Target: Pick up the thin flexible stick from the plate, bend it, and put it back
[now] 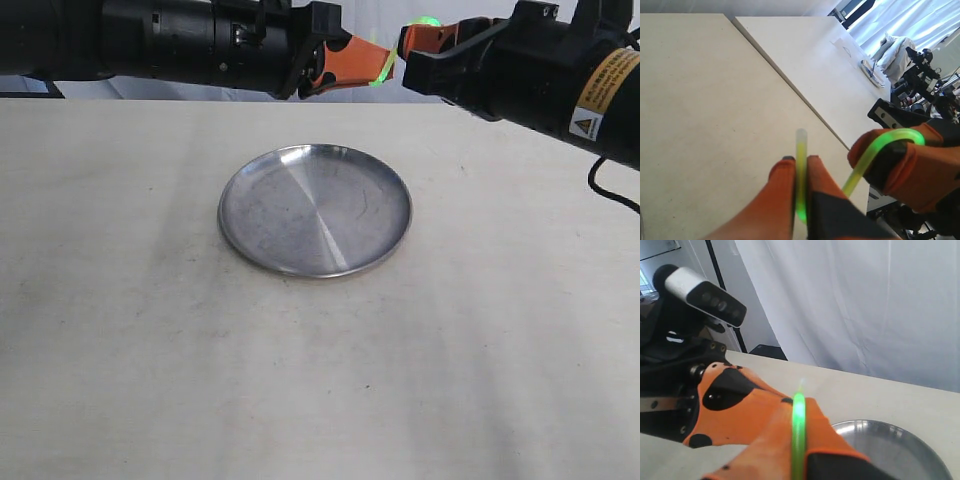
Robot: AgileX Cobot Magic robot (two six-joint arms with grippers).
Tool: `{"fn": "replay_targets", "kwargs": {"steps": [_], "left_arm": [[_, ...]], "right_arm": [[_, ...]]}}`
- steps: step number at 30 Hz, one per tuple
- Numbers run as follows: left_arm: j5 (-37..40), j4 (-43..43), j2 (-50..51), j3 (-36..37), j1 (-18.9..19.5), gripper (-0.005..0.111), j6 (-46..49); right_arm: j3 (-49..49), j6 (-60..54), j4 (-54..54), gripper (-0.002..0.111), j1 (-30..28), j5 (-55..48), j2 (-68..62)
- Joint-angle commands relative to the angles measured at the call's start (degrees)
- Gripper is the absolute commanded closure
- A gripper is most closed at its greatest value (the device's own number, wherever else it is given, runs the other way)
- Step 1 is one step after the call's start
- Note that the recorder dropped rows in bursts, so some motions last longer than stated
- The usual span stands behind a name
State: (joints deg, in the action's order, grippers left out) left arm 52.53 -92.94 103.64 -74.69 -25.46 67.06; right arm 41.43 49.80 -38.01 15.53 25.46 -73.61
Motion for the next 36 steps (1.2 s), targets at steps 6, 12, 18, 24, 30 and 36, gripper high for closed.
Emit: {"fn": "replay_targets", "kwargs": {"steps": [6,12,18,24,30,36], "left_arm": [[5.68,4.01,0.0,0.5,-1.56,0.107,1.04],[5.68,4.33,0.0,0.5,-1.56,0.107,1.22],[5.68,4.33,0.0,0.5,-1.56,0.107,1.22],[5.68,4.31,0.0,0.5,-1.56,0.107,1.27],[5.79,3.98,0.0,0.5,-1.56,0.107,1.26],[6.02,3.46,0.0,0.5,-1.56,0.107,1.26]], "right_arm": [[0.5,-0.87,3.86,0.108,-0.45,-2.74,0.1],[0.5,-0.87,3.86,0.108,-0.45,-6.75,0.1],[0.5,-0.87,3.86,0.108,-0.45,-9.04,0.1],[0.5,-0.52,4.05,0.108,-0.45,-12.39,0.1],[0.5,1.26,4.05,0.108,-0.45,-13.34,0.1],[0.5,2.31,4.05,0.108,0.6,-14.5,-0.24]]}}
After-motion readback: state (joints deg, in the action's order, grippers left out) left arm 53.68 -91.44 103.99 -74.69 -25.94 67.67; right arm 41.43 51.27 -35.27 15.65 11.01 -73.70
